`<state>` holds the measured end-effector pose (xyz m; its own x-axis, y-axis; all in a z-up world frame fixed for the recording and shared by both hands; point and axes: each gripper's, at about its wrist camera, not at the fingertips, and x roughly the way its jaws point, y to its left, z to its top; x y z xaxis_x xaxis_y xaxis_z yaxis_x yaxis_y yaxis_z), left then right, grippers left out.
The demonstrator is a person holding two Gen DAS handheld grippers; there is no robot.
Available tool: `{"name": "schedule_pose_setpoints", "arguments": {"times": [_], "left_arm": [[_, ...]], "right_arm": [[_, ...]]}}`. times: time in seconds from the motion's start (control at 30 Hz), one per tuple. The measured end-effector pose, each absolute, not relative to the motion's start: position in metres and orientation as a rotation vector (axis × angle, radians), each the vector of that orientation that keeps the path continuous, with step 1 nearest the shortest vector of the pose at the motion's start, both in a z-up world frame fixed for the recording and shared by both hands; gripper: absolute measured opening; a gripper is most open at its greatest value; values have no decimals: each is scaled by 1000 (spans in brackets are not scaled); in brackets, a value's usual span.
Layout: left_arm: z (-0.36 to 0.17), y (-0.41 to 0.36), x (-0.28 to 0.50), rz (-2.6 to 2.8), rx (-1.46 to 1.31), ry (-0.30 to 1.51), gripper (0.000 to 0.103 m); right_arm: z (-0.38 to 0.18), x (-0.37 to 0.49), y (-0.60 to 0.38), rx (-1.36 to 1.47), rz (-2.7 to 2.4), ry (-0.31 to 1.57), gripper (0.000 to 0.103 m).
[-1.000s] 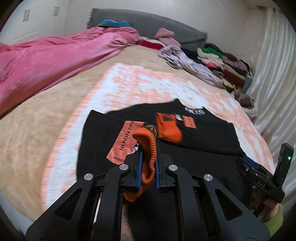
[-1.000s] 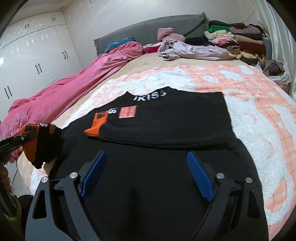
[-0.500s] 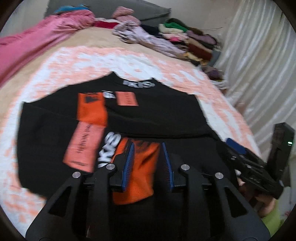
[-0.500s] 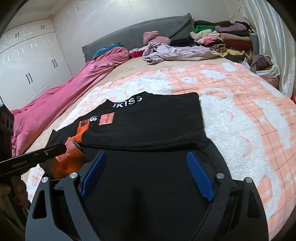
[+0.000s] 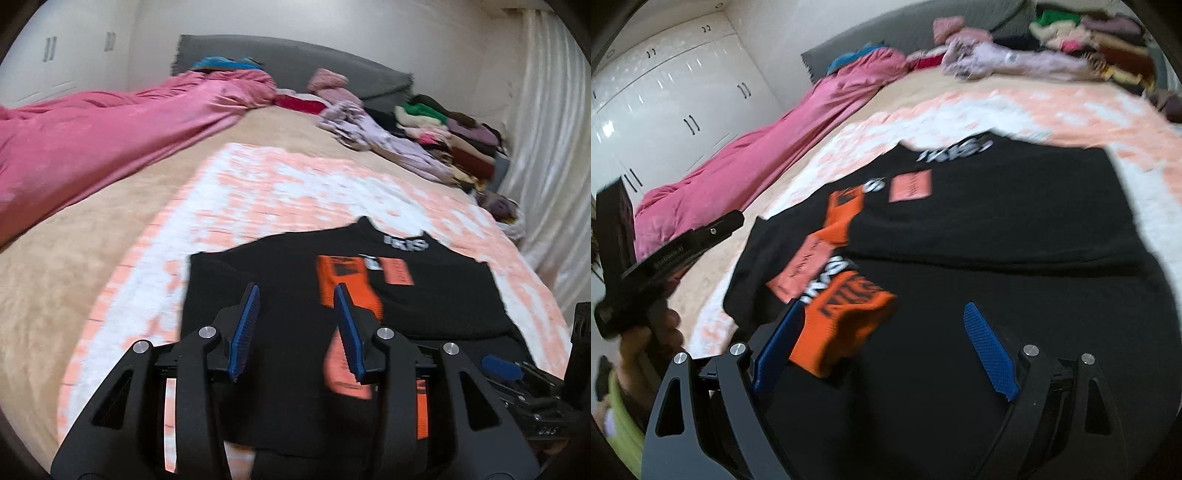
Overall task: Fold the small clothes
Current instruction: 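Bring the cuff across with the left tool while the right tool grasps it, then lay the held cuff onto the shirt body with the right tool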
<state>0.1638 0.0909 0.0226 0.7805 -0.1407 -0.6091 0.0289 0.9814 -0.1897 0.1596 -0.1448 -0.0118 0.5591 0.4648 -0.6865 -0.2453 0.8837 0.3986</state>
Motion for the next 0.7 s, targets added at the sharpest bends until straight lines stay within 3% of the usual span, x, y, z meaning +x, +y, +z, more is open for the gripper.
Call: {"name": "schedule_pose_setpoints", "arguments": {"times": [0.1, 0.2, 0.23, 0.27, 0.3, 0.4, 0.7], "left_arm": [[19, 102, 162, -63, -183, 666, 36], [22, 110, 159, -53, -205, 645, 38], [24, 112, 157, -49, -206, 637, 40], [25, 113, 155, -45, -210, 628, 40], [26, 116, 154, -41, -221, 621, 40], [25, 123, 152, -25, -256, 616, 40], [31, 145, 144, 79, -304, 546, 40]], "right_arm": [[-21, 172, -123, 258, 423, 937, 85], [-30, 179, -107, 233, 428, 965, 62], [-32, 180, -103, 221, 426, 963, 58], [-32, 181, -99, 205, 420, 954, 48], [-31, 182, -97, 198, 426, 946, 32], [-25, 183, -90, 170, 470, 920, 14], [48, 193, -82, 57, 553, 718, 13]]}}
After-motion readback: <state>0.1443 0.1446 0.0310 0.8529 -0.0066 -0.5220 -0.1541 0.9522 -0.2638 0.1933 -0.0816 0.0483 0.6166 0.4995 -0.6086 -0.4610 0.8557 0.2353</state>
